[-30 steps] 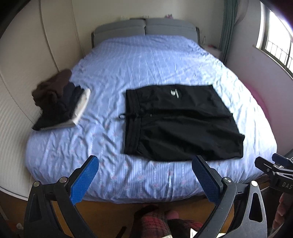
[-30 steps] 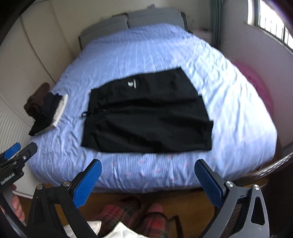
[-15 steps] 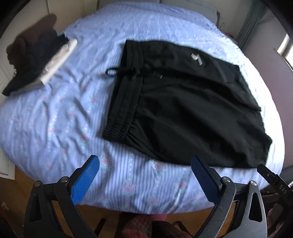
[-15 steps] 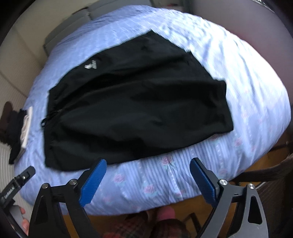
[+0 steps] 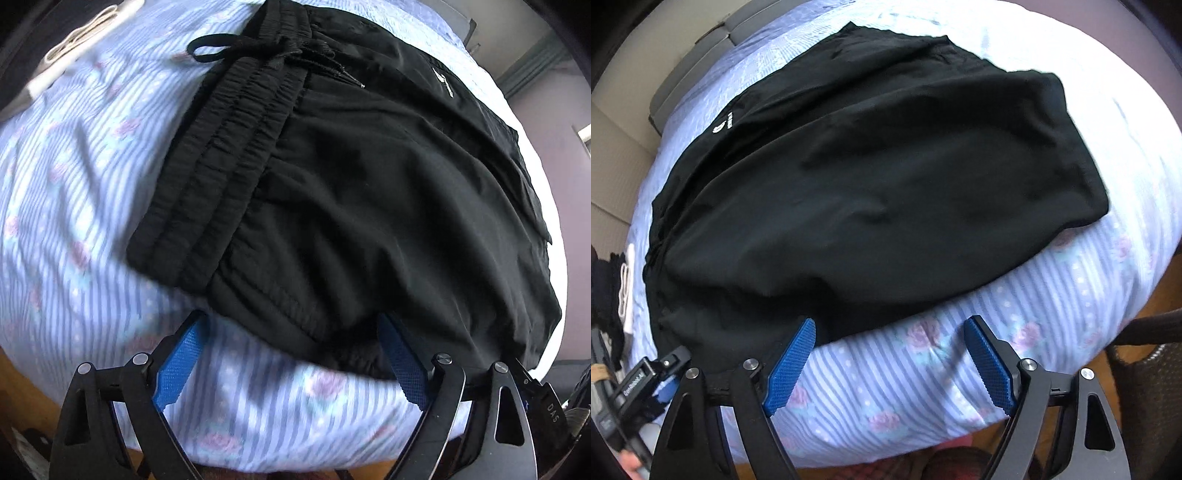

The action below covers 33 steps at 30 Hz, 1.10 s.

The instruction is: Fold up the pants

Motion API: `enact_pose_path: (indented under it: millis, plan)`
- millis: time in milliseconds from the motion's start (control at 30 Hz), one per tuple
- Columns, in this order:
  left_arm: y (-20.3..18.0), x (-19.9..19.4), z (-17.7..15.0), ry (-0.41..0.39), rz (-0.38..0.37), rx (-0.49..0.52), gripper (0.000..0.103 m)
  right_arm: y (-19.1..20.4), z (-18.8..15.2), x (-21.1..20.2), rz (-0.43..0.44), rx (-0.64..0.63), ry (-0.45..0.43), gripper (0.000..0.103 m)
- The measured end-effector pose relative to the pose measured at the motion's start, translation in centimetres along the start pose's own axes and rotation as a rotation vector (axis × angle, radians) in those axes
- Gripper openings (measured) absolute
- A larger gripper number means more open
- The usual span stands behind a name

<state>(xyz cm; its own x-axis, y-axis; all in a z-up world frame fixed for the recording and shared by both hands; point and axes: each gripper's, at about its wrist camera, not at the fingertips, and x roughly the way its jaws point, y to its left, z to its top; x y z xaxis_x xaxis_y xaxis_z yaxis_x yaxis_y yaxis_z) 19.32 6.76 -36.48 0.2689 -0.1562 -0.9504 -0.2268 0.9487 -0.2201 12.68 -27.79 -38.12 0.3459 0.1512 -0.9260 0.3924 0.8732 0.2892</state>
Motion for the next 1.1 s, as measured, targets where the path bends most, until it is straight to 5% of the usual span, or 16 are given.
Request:
enact_pose_path:
  millis: [100, 267, 333, 467, 533, 833, 1100]
  plan:
    - [-0.4, 0.1, 0.3, -0.013, -0.001, -0.006, 0.089, -0.2, 0.2, 1.0, -0.011, 0.023, 0.003, 0.084]
    - [-0.2, -1.1, 1.2, -0.026, -0.051, -0.012, 0.016, 0.2, 1.6, 0.9, -0.033, 0.024, -0.036, 0.079]
    - [-0.2, -1.7, 2.0, -0.012, -0.089, -0.028, 0.010, 0.3, 2.4, 0.8, -0.055, 0.009, -0.053, 0.068]
    - [-0.7, -4.4, 3.3, -0.047, -0.115, -0.008, 0.009, 0.4, 3.8, 0.2, -0.089, 0.011, -0.046, 0.022]
    - [-1.7, -6.5, 3.6, -0.078, -0.101, 0.041, 0.008, -0.1, 4.1, -0.8, -0.069, 0.047, -0.033, 0.010]
    - [-1.4, -13.2, 5.3, -0.123, -0.065, 0.110, 0.007, 3.5, 4.1, -10.6, -0.049, 0.019, -0.040, 0.007]
    - [0.8, -16.3, 5.8, -0.046, -0.028, 0.149, 0.007, 8.0, 4.1, -16.2, -0.055, -0.030, 0.060, 0.006]
